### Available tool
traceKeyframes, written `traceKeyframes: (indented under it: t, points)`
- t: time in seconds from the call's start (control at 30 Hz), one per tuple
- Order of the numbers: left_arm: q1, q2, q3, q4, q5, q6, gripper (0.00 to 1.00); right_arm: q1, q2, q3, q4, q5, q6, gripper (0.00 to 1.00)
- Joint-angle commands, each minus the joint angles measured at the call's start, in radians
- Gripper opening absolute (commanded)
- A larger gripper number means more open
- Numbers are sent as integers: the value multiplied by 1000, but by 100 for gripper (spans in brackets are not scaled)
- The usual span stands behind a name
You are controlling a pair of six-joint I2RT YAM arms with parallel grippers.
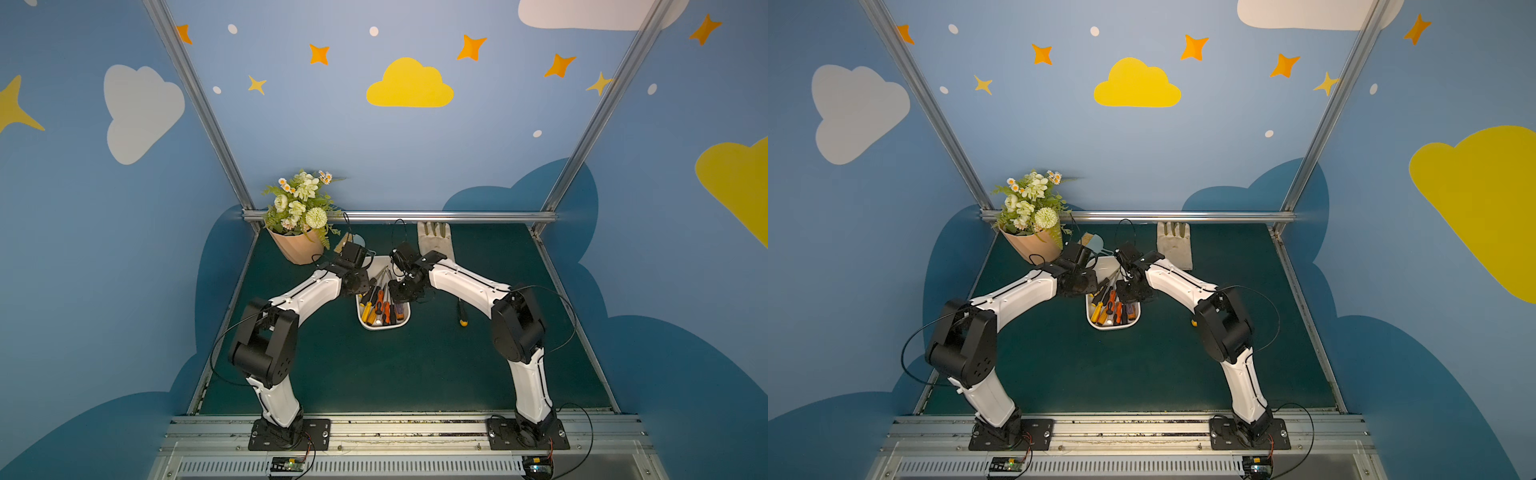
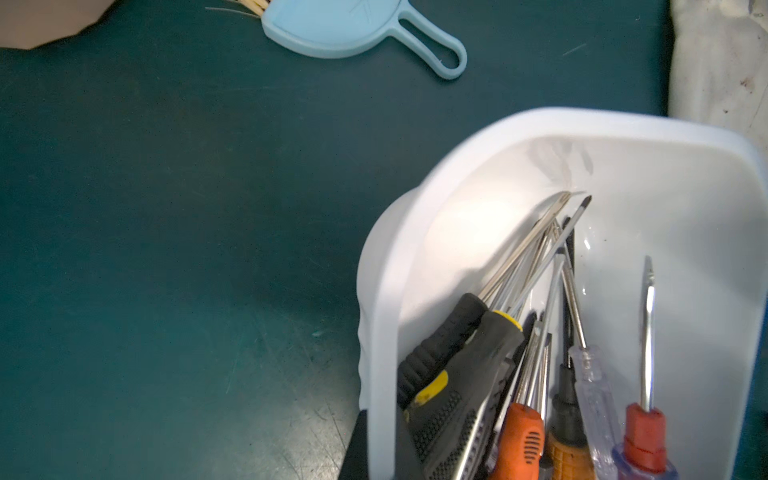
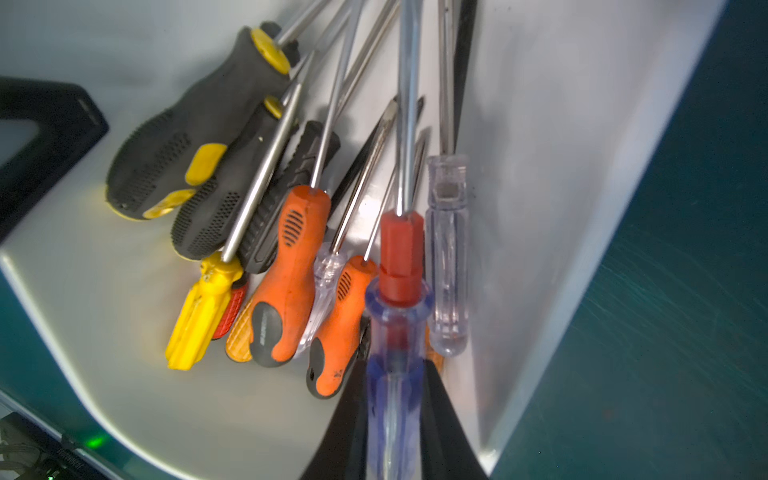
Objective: Take out the screwdriver from the storage box
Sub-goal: Pick up the screwdriver from the storage box.
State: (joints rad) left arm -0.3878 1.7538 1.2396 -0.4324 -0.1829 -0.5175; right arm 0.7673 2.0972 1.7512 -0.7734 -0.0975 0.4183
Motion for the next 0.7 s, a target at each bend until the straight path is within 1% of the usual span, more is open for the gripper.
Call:
traceKeyframes:
  t: [0.0, 0.27, 0.47, 0.67]
  points:
    - [4, -10, 37, 20, 8, -6, 2, -2, -75, -20, 34, 8, -18, 0]
    - [2, -5, 34, 23, 6, -7, 2, -10, -152, -13, 26, -39, -69, 0]
    - [0, 10, 27, 25, -26, -13, 2, -17, -205, -48, 24, -10, -92, 0]
    - [0, 16, 27, 22, -45, -13, 2, -48, -270, -91, 16, -4, -107, 0]
